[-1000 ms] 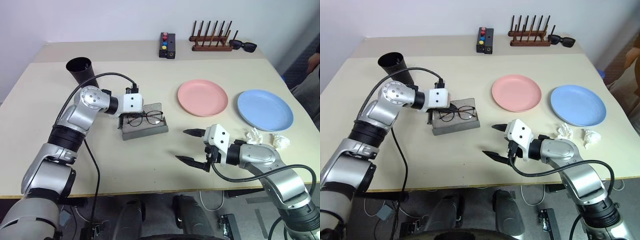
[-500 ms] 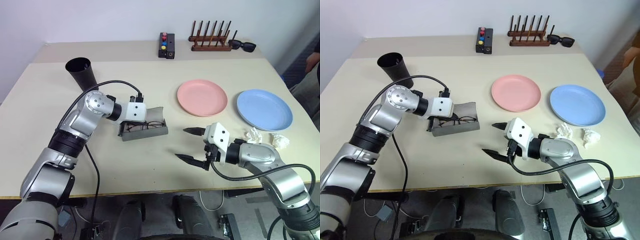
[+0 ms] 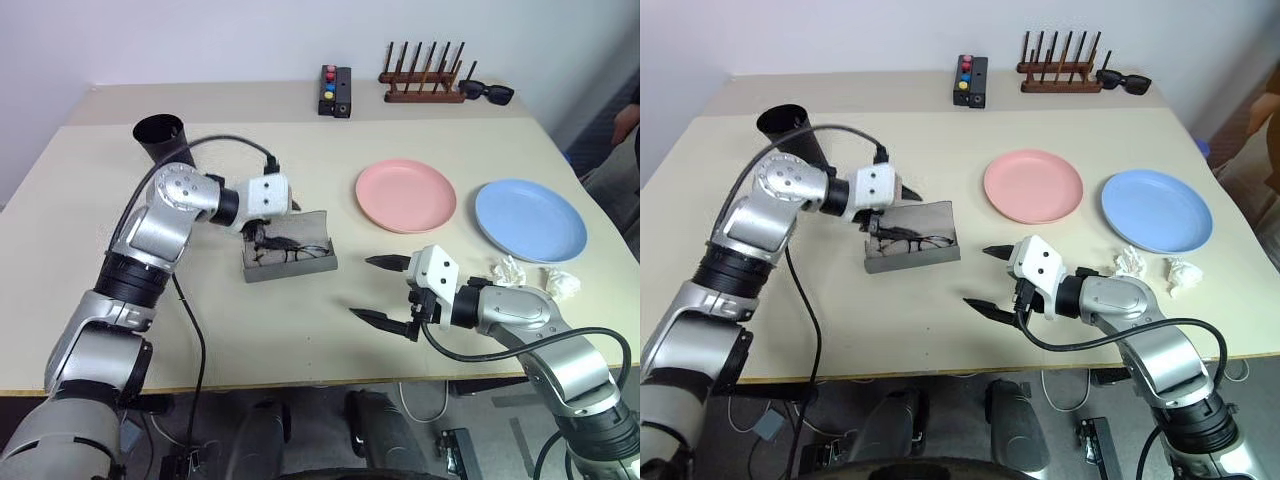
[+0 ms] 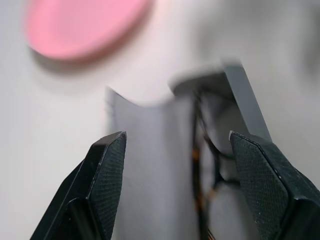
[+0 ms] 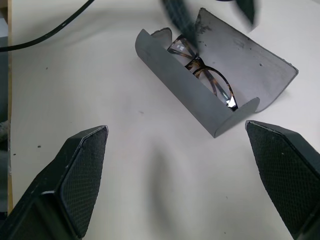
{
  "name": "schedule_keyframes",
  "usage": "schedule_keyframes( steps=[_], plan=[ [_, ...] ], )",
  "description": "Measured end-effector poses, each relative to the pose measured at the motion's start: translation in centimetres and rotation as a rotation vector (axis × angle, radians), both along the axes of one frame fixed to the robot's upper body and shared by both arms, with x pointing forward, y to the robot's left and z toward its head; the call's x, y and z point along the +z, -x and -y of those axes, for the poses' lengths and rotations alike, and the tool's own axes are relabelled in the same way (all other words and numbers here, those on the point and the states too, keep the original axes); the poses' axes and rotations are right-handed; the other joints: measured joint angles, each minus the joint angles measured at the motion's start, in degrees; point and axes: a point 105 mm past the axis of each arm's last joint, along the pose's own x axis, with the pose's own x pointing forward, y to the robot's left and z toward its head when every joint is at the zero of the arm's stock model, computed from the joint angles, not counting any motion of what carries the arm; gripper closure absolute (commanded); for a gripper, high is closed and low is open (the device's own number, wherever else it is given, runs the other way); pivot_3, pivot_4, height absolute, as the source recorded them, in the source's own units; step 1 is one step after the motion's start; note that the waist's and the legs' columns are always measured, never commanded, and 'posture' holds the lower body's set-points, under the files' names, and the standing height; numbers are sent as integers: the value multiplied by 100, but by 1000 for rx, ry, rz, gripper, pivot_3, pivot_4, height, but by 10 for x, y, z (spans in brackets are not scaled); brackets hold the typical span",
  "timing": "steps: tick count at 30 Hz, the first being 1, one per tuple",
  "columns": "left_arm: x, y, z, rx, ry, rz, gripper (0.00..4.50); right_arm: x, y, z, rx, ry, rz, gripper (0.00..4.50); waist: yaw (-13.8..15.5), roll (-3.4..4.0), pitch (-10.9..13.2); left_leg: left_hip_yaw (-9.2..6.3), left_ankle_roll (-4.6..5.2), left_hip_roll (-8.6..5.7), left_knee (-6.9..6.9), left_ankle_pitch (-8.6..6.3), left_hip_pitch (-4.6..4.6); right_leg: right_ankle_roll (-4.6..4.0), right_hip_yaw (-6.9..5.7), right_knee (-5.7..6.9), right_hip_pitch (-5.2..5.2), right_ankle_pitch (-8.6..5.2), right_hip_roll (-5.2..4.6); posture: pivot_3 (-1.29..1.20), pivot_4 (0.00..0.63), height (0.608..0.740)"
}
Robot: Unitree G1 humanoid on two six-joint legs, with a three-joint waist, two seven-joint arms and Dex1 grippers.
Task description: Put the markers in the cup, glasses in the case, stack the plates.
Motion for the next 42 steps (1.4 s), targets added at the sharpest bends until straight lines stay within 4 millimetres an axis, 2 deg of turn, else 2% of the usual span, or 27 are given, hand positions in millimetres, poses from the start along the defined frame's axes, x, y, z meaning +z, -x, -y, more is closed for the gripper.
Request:
schedule_keyframes(
  steps=[3, 5, 8, 10, 13, 18, 22, 27, 32, 36, 42],
  plan=[
    [29, -15, -1, 67, 97, 55, 2001, 1, -1, 0, 2, 1, 3, 0, 2, 0, 0, -1, 0, -1, 2, 0, 1, 0, -1, 2, 0, 0, 1, 0, 150, 735],
    [39, -28, -11, 140, 121, 110, 2923, 2, -1, -1, 4, 1, 9, 0, -9, 0, 0, -1, 0, -2, 1, 0, 3, 1, 0, 2, 0, 0, 1, 0, 150, 735],
    [30, -46, -33, 263, 75, 151, 4387, 4, -2, -1, 4, 0, 18, 0, -53, 0, 0, -1, 0, -1, -2, 0, 5, 0, 0, 3, 0, 0, 1, 0, 150, 735],
    [16, -54, -46, 330, 37, 145, 4459, 7, -4, -2, 5, -1, 30, 0, -36, 0, 0, -3, 0, -1, -2, 0, 3, 1, -1, 4, 0, 1, 2, 0, 150, 735],
    [1, -57, -54, 348, -9, 139, 4459, 10, -4, -2, 8, -1, 39, 0, -8, 0, 0, -2, 0, -5, -2, 0, 0, 2, -1, 2, 0, 1, -4, 0, 150, 735],
    [-41, -39, -53, 267, -77, 16, 4459, 13, -5, -3, 15, -4, 59, 0, 3, 0, 0, -1, 0, -6, -1, 0, 0, 1, -1, 3, 0, 1, -8, 0, 150, 735],
    [-38, -31, -46, 203, -93, 23, 4459, 14, -5, -4, 19, -7, 68, 0, 14, -2, -1, -2, 0, -6, -1, 0, 1, 1, -2, 4, 0, 1, -7, 0, 150, 735],
    [-50, -16, -40, 141, -89, -38, 4459, 15, -5, -4, 23, -9, 72, 0, -7, -2, -1, -3, 0, -5, -1, 0, 1, 1, -2, 5, 0, 1, -6, 0, 150, 735],
    [-39, 8, -28, 15, -55, -69, 4459, 14, -4, -3, 28, -10, 71, 0, -4, -2, -1, -3, 0, -3, -1, 0, 1, 1, -2, 5, 0, 1, -7, 0, 150, 735],
    [-43, 25, -29, -21, -62, -115, 4459, 13, -5, -2, 22, -11, 66, 0, -16, -2, -1, -2, 0, -3, -1, 0, 4, 0, -1, 7, 1, 1, -6, 0, 150, 735],
    [-55, 29, -33, -4, -79, -146, 4459, 12, -5, -1, 20, -11, 62, 0, -14, -1, -1, -2, 0, -3, -1, 0, 4, 0, -1, 6, 1, 0, -5, 0, 150, 735]
  ],
)
